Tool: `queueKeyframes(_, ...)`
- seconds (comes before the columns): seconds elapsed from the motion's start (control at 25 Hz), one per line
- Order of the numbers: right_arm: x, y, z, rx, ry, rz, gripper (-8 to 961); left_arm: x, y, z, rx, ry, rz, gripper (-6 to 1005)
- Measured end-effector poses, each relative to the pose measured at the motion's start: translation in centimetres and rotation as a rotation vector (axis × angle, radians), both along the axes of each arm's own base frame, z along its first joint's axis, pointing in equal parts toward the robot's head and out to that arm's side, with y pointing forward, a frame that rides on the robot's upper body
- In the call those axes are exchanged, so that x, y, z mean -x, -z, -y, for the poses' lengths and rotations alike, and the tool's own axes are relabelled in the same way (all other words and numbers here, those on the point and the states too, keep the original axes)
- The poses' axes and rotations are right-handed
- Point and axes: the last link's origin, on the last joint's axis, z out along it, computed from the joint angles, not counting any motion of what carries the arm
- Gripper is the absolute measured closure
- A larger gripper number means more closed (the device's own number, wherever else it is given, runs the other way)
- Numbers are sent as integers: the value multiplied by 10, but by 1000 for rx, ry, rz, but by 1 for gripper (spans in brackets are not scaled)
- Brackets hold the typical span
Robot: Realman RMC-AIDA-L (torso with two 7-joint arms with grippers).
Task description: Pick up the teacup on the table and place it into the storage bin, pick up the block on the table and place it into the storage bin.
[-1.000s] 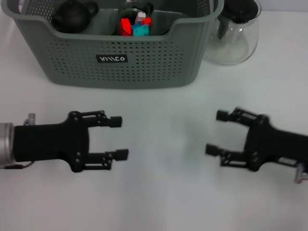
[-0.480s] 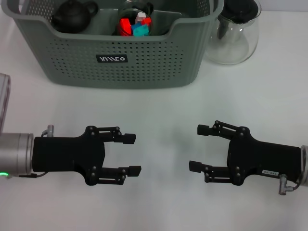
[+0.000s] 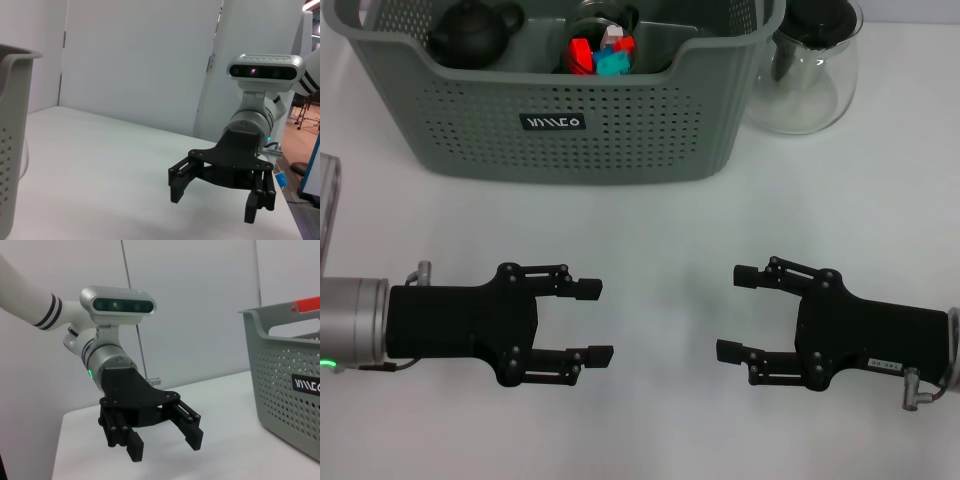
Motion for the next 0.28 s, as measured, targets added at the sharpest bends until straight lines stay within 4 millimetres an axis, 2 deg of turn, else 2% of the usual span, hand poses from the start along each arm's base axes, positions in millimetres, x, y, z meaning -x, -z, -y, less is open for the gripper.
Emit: queueKeyframes(0.28, 0, 1, 1, 3, 1, 0, 55, 0, 0, 1, 2, -1, 6, 263)
